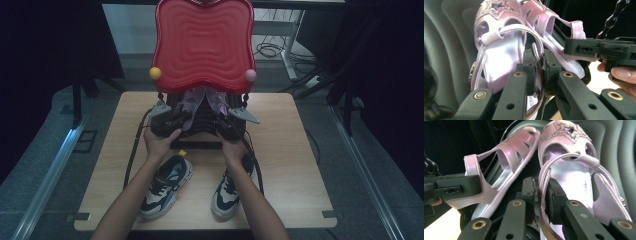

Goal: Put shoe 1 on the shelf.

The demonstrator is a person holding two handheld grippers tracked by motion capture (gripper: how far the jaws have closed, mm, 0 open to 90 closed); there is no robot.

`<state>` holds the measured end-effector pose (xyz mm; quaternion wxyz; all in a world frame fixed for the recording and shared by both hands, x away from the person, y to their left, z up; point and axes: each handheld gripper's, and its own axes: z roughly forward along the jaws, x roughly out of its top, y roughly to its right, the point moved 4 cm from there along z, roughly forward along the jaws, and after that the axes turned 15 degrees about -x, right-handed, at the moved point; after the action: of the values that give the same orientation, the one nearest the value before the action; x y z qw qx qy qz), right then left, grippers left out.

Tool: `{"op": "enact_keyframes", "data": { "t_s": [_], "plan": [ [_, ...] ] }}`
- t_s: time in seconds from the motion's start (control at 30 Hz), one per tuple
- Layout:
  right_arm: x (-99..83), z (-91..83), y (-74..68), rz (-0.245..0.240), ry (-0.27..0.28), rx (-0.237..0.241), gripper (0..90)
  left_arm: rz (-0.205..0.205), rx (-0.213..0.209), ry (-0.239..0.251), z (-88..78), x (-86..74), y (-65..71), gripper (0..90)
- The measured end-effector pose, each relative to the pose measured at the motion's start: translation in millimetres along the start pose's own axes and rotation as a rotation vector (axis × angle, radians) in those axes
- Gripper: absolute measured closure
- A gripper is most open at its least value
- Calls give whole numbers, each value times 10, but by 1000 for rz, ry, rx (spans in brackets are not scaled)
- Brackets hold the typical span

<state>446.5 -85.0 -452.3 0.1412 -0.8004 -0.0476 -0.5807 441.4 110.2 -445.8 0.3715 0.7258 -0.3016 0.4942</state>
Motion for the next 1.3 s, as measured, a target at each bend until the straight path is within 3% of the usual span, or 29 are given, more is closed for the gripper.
{"op": "enact_keyframes", "data": {
  "t_s": [0.2,0.37,0.5,0.6,0.8,0.97,1.03,1.23,1.3],
  "plan": [
    [37,-18,20,-33,2,-19,855,39,29,-15,-15,23,18,850],
    [25,-28,-5,-148,11,-79,863,92,69,-44,-14,17,50,862],
    [16,-26,-9,-165,-1,-76,862,110,77,-66,18,0,71,862],
    [16,-26,-14,-160,-5,-74,859,166,120,-104,25,7,117,862],
    [11,-19,-2,-158,-15,-64,857,152,118,-99,26,-7,118,862],
    [11,-13,18,-121,-26,-45,840,67,66,-66,20,-12,66,856],
    [12,-13,26,-112,-32,-35,836,55,55,-64,19,-15,59,856],
    [5,-25,8,-144,-35,-55,863,97,93,-103,56,-31,106,865],
    [0,-21,-6,-174,-41,-64,865,115,111,-125,77,-42,120,866]
  ]
}}
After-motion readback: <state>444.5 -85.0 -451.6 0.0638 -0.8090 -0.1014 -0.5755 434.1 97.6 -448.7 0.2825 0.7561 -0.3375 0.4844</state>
